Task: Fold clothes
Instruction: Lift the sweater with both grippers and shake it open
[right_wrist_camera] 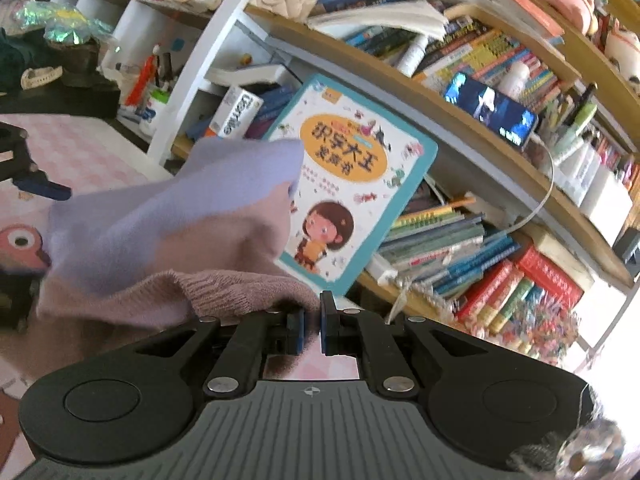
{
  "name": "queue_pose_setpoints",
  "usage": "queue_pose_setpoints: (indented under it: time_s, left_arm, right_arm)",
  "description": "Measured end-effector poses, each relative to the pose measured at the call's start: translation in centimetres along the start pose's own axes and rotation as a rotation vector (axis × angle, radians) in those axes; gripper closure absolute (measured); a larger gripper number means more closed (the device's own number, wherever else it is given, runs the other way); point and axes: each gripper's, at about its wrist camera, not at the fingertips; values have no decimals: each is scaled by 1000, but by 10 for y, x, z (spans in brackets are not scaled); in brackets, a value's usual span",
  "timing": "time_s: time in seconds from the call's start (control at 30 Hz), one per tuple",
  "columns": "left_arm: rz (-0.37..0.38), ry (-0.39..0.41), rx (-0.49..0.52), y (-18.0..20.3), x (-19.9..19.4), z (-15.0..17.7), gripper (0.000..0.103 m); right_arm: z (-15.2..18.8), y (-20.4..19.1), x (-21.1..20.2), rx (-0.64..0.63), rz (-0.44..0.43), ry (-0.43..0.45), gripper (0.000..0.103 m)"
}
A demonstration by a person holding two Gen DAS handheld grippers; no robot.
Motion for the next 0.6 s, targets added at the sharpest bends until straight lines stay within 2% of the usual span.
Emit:
queue_pose_setpoints:
  time_s: [0.03,0.13,0.23,0.33,0.43,0.6]
  left_arm:
    - [11,5,-20,-4,0,0,89]
    - [49,23,-129,-27,-9,1,92]
    - [77,67,-267,-60,-28,4,94]
    - [102,190,-429,-96,-68,10,96]
    - [58,359,-541,-125,-120,15,96]
    - [-92,678,-619,-155,-206,22,96]
  right_arm:
    - [4,1,0,4,-6,-12,95]
    - [15,1,0,10,-27,-48,94]
    - [21,2,-11,43,-59,-37,97]
    - [24,5,-29,84,-81,1,98]
    - [14,11,-81,142,-42,185,98]
    - [-7,20,-184,164,84,559,98]
Point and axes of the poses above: each gripper's, at about its wrist camera, not at the fingertips, and x roughly the way its jaws point, y to its right, z to its underside, and after that the axes turned 12 degrees about -y, right-handed
